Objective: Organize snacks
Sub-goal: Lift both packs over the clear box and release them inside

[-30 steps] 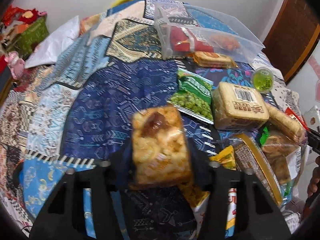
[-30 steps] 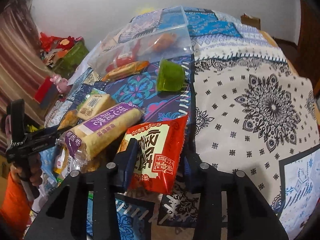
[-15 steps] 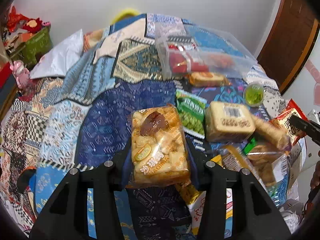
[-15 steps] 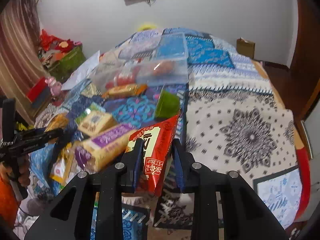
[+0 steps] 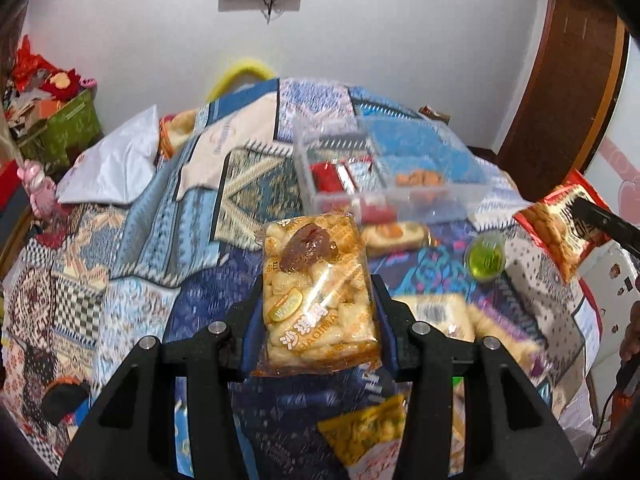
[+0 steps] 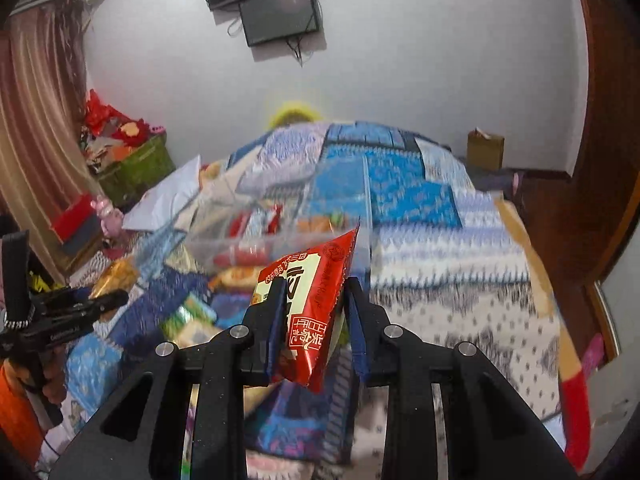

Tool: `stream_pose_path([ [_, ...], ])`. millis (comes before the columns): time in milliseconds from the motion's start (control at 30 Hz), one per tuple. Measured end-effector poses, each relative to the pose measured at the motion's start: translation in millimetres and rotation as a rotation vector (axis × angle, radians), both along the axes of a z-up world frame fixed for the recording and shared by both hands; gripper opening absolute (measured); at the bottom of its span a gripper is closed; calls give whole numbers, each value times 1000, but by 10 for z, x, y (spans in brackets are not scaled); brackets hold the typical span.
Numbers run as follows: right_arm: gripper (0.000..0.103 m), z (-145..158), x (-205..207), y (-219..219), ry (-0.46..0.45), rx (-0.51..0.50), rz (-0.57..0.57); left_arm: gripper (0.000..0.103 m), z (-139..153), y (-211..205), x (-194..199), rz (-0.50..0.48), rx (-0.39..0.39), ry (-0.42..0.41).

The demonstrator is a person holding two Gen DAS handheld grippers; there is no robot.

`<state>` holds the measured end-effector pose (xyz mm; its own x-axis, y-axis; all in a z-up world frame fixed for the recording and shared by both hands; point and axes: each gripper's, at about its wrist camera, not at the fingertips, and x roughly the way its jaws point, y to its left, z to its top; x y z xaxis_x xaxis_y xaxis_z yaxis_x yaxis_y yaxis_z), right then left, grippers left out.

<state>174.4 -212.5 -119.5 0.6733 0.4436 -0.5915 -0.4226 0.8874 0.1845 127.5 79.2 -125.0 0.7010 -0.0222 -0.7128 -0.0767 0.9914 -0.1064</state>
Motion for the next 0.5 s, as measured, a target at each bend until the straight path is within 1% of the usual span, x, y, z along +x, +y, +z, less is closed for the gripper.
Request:
stream_pose_path([
  [233, 26, 147, 293, 212, -53, 19, 12, 47, 167, -50, 280, -13, 9, -45],
  [400, 26, 151, 490, 337, -55, 42, 14, 47, 223, -82, 554, -21, 29, -65],
  [500, 26, 137, 615, 418, -50, 57, 15, 47, 222, -97, 759, -28, 26, -65],
])
